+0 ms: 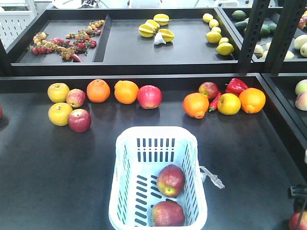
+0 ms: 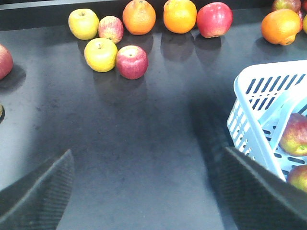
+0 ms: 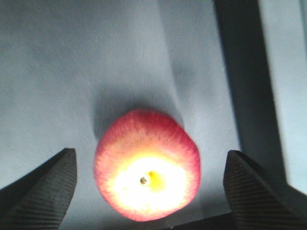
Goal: Pick three apples into basket with both arms
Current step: 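Lower the right gripper onto the third red apple and grasp it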
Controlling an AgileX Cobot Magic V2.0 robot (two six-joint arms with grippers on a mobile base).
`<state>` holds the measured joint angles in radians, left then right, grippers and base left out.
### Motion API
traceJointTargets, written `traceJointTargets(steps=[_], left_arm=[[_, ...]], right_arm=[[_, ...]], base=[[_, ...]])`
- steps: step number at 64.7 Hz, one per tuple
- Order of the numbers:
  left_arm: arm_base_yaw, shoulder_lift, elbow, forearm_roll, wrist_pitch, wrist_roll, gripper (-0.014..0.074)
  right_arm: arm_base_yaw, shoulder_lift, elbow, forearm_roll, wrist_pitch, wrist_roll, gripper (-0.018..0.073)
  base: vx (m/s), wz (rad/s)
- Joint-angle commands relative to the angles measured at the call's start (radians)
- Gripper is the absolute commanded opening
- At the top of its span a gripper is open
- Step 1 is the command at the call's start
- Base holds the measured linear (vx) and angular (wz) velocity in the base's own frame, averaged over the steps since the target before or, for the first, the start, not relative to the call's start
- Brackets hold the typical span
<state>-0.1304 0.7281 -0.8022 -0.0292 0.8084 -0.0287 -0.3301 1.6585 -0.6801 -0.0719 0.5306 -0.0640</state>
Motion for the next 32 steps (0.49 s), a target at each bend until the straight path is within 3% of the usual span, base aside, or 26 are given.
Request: traceJointTargets(steps=[1, 32], left_arm=[[0.002, -0.001, -0.026, -0.007, -0.060, -0.010, 0.0590], [0.002, -0.001, -0.026, -0.007, -0.060, -0.010, 0.0590]], right_arm=[[-0.008, 0.011, -0.023, -0.002, -0.022, -0.005, 0.0594], [-0.008, 0.095, -0.023, -0.003, -0.033, -0.005, 0.0553]], base=[[0.00, 0.00], [0.00, 0.00]])
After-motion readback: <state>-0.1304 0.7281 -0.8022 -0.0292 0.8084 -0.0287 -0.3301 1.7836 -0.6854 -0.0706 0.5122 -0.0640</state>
